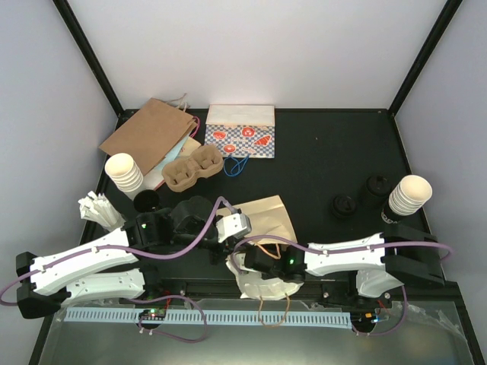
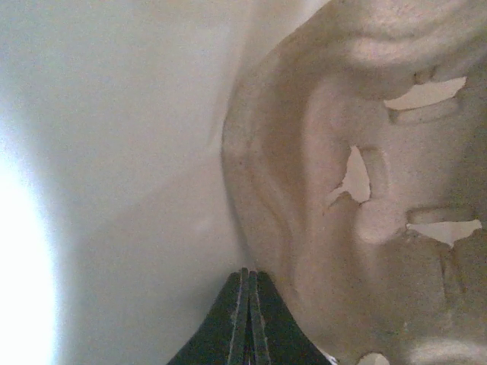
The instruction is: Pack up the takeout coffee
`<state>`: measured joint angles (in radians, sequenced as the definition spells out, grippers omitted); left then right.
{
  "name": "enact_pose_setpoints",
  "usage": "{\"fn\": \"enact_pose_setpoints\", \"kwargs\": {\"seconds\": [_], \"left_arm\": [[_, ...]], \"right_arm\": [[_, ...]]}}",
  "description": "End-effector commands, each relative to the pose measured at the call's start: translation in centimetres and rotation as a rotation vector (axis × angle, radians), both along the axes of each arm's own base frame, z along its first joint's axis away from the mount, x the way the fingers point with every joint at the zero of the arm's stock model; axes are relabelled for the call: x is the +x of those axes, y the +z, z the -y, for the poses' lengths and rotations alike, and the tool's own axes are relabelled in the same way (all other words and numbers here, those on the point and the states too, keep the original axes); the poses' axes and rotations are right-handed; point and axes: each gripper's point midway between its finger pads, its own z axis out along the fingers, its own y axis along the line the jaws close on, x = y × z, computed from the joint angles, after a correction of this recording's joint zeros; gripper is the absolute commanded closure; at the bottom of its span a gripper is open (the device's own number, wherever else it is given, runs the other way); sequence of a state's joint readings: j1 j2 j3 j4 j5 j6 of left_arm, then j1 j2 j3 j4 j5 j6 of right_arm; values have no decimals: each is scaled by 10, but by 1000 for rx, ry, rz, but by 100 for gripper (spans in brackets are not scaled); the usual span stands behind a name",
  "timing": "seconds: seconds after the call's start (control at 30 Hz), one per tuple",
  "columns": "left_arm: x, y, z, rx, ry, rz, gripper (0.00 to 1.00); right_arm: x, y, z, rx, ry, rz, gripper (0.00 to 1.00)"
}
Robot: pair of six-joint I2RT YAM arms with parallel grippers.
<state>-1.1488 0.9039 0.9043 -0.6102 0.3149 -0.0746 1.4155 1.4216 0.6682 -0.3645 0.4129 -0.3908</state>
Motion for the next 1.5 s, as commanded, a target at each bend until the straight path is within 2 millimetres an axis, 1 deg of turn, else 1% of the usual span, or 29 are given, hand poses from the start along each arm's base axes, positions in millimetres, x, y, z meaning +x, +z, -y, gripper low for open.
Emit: {"fn": "enact_pose_setpoints", "kwargs": {"seconds": [0.0,0.23,0.53,0.83,1.0,1.07,1.2,1.27,1.47], "left_arm": [[-17,14,9,-74,-86,-40,98],[-22,20,9,-100,-109,-43,98],[-36,22,5,-129,-180,-66,98],[-37,12,7,-111,-187,-80,98],[-40,11,11,-115,-212,-100,99],[-40,8,11,-108,-214,-106,99],[-35,2,10,-76,-183,-98,98],[-29,2,7,-62,-149,-80,98],[-10,8,-1,-36,-38,-6,98]], "right_arm": [[9,3,-12,34,-9,-15,99],[20,4,-19,48,-19,-8,99],[33,0,-28,37,-43,4,99],[41,14,-45,97,-26,45,99],[45,14,-55,93,-18,49,99],[49,18,-57,105,-30,60,99],[57,34,-57,148,-49,110,99],[58,40,-55,162,-36,140,99],[60,47,-40,107,-8,263,99]]}}
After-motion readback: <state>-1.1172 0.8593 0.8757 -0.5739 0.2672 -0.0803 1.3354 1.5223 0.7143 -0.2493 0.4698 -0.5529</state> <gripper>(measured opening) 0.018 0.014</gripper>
